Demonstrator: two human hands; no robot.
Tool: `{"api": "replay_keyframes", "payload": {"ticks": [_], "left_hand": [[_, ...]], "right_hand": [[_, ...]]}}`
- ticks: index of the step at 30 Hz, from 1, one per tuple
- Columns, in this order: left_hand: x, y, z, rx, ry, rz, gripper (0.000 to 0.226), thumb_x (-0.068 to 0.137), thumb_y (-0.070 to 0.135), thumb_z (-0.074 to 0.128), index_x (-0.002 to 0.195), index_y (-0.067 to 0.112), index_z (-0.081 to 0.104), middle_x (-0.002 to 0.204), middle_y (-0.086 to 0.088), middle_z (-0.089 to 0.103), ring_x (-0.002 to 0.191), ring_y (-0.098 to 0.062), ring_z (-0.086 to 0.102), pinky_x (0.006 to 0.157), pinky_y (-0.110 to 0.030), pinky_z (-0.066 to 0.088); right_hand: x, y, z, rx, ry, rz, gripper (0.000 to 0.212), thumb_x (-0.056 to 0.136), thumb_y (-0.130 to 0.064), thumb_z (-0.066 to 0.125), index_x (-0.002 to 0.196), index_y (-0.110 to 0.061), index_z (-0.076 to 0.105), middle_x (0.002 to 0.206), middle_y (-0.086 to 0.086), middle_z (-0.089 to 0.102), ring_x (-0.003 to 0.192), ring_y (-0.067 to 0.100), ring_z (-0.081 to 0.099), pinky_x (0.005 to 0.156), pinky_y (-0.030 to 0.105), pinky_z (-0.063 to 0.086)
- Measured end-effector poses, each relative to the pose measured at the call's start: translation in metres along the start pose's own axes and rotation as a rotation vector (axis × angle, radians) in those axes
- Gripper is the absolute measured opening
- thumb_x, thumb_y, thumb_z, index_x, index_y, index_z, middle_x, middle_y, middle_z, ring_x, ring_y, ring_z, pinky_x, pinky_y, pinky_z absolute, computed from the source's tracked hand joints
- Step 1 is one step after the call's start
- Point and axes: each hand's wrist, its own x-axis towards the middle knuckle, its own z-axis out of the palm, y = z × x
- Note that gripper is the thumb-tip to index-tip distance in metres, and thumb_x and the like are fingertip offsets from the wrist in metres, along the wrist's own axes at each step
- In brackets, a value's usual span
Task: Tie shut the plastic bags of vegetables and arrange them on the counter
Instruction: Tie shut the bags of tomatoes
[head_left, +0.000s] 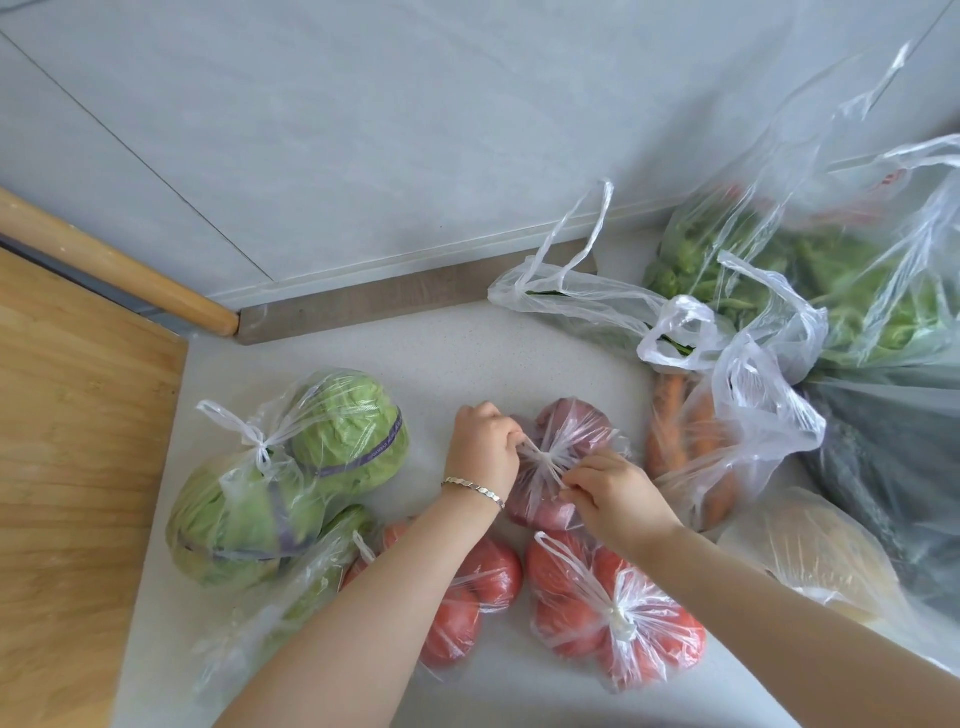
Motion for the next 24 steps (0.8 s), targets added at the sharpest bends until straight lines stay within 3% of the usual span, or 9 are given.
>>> {"api": "replay_keyframes", "payload": {"ticks": [3, 5, 9, 13, 15, 19, 24], "left_hand": [[0.001, 0.000, -0.004, -0.010, -0.050, -0.026, 0.020, 0.087, 0.006, 0.051, 0.085, 0.005, 0.072, 0.097, -0.014, 0.060, 0.100, -0.028, 0.045, 0.074, -0.019, 0.028], [0.000, -0.002, -0.007, -0.004, -0.098, 0.017, 0.018, 0.087, 0.009, 0.053, 0.087, 0.005, 0.070, 0.098, -0.013, 0.060, 0.101, -0.026, 0.045, 0.073, -0.016, 0.025], [-0.010, -0.009, -0.011, 0.038, -0.161, 0.144, 0.015, 0.086, 0.014, 0.055, 0.097, 0.009, 0.065, 0.101, -0.009, 0.060, 0.101, -0.024, 0.047, 0.084, -0.023, 0.035], [-0.015, -0.006, -0.010, -0.020, -0.164, 0.127, 0.020, 0.085, 0.020, 0.059, 0.102, 0.012, 0.066, 0.098, -0.010, 0.059, 0.095, -0.023, 0.054, 0.083, -0.029, 0.044], [-0.014, -0.004, -0.009, -0.026, -0.172, 0.117, 0.023, 0.085, 0.023, 0.060, 0.105, 0.014, 0.067, 0.095, -0.012, 0.060, 0.093, -0.024, 0.055, 0.082, -0.031, 0.045], [-0.012, -0.002, -0.007, 0.019, -0.218, 0.107, 0.024, 0.083, 0.026, 0.061, 0.103, 0.016, 0.068, 0.097, -0.012, 0.062, 0.097, -0.024, 0.055, 0.085, -0.032, 0.045], [-0.012, -0.002, 0.000, 0.031, -0.164, 0.090, 0.020, 0.082, 0.026, 0.063, 0.092, 0.011, 0.070, 0.092, -0.013, 0.063, 0.093, -0.026, 0.055, 0.079, -0.033, 0.045]], "right_hand": [[0.000, 0.000, -0.003, 0.056, -0.066, 0.018, 0.008, 0.064, -0.008, 0.067, 0.057, -0.011, 0.066, 0.057, -0.002, 0.060, 0.058, 0.020, 0.057, 0.058, 0.025, 0.053], [0.002, -0.003, -0.007, 0.118, -0.092, 0.054, 0.004, 0.073, -0.007, 0.068, 0.070, -0.010, 0.069, 0.064, -0.006, 0.053, 0.062, 0.015, 0.051, 0.065, 0.030, 0.051], [0.009, -0.010, -0.017, 0.271, 0.015, 0.207, 0.010, 0.082, -0.018, 0.063, 0.088, -0.015, 0.070, 0.073, -0.019, 0.052, 0.062, -0.003, 0.047, 0.066, 0.020, 0.041], [0.021, -0.013, -0.023, 0.382, -0.051, 0.314, 0.018, 0.088, -0.025, 0.055, 0.098, -0.019, 0.068, 0.085, -0.009, 0.067, 0.070, 0.003, 0.058, 0.063, 0.008, 0.041], [0.029, -0.011, -0.023, 0.306, -0.099, 0.329, 0.023, 0.089, -0.022, 0.055, 0.109, -0.017, 0.065, 0.097, -0.002, 0.067, 0.077, 0.012, 0.058, 0.070, 0.016, 0.042], [0.040, -0.006, -0.019, 0.160, -0.260, 0.273, 0.020, 0.085, -0.025, 0.062, 0.102, -0.017, 0.068, 0.099, 0.000, 0.063, 0.079, 0.010, 0.048, 0.074, 0.020, 0.037], [0.040, -0.004, -0.018, 0.090, -0.286, 0.258, 0.015, 0.083, -0.033, 0.061, 0.092, -0.022, 0.068, 0.099, -0.004, 0.062, 0.084, 0.011, 0.053, 0.079, 0.027, 0.047]]}}
